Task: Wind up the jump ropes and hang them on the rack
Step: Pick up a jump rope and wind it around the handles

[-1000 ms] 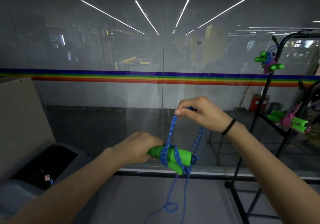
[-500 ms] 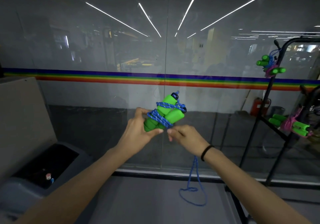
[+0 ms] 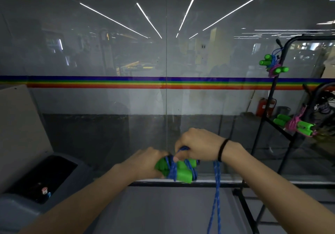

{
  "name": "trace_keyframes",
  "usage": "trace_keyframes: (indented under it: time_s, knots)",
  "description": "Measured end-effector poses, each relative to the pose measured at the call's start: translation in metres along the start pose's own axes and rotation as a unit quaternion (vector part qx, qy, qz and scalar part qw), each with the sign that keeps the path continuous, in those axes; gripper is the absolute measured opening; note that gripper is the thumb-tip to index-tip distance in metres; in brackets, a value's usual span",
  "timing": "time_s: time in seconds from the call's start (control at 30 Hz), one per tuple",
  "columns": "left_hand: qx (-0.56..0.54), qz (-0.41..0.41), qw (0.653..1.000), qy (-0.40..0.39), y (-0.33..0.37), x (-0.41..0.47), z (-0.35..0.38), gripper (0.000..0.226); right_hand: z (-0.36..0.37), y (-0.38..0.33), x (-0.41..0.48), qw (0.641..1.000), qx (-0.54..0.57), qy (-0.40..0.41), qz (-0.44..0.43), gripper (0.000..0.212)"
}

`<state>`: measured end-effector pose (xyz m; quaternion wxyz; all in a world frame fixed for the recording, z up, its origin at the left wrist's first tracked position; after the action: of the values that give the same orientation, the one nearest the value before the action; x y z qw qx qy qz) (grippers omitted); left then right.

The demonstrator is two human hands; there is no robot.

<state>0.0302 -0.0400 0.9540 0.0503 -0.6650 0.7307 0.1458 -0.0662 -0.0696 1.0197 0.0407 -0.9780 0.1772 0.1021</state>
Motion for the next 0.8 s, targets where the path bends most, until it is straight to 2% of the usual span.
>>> trace_keyframes:
  time_s: [0.1, 0.23, 0.3, 0.4, 0.5, 0.6, 0.67, 0.8]
  knots:
    - [0.043, 0.057, 0.997, -0.02, 0.023, -0.005, 0.004, 0.039, -0.002, 0.017, 0.004, 0.992, 0.115, 0.007, -0.046, 0.024]
    - [-0.048, 0.114, 0.992, 0.021, 0.035, -0.013, -0.003, 0.044, 0.005, 0.047, 0.013, 0.961, 0.263, 0.055, -0.065, 0.022]
    - [-0.096, 0.132, 0.985, 0.056, 0.035, -0.015, -0.009, 0.044, 0.019, 0.055, 0.017, 0.936, 0.342, 0.052, -0.069, 0.016]
    - [-0.135, 0.123, 0.976, 0.118, 0.028, -0.016, -0.017, 0.046, 0.046, 0.063, 0.023, 0.879, 0.468, 0.023, -0.084, 0.01]
    - [-0.171, 0.116, 0.969, 0.137, 0.022, -0.015, -0.015, 0.046, 0.065, 0.074, 0.024, 0.847, 0.527, -0.003, -0.071, 0.01]
    - [-0.155, 0.111, 0.975, 0.113, 0.018, -0.012, -0.013, 0.042, 0.074, 0.08, 0.021, 0.829, 0.554, -0.046, -0.065, 0.01]
    - [-0.141, 0.113, 0.978, 0.1, 0.016, -0.012, -0.014, 0.039, 0.075, 0.08, 0.017, 0.815, 0.571, -0.072, -0.063, 0.019]
    - [-0.174, 0.153, 0.971, 0.059, 0.02, -0.014, -0.014, 0.037, 0.077, 0.083, 0.013, 0.803, 0.581, -0.117, -0.062, 0.011]
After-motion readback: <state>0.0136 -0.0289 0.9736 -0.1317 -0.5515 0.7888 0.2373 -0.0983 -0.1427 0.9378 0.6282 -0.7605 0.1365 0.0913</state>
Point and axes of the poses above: each hand's wrist, its own x-axis towards the middle knuckle, its own z-axis out of the palm, y = z × x, the point moved 7 cm from there along x, towards the middle knuckle, and after that the axes turned 15 degrees about -y, right-handed, at the moved point
